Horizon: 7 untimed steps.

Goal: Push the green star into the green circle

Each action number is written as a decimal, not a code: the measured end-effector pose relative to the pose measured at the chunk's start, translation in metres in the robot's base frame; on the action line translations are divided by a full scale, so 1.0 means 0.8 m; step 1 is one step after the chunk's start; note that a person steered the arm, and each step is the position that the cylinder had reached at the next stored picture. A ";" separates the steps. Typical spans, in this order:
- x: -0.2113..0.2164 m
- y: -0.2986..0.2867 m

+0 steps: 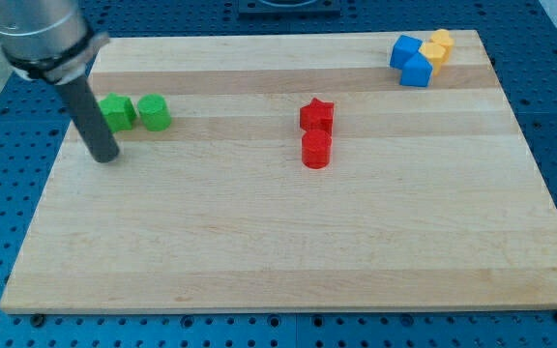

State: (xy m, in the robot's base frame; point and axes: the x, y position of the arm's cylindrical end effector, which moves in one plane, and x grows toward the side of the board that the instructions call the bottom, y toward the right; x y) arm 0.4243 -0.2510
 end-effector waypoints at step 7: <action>-0.100 0.103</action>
State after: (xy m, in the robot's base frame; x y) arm 0.3441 -0.1688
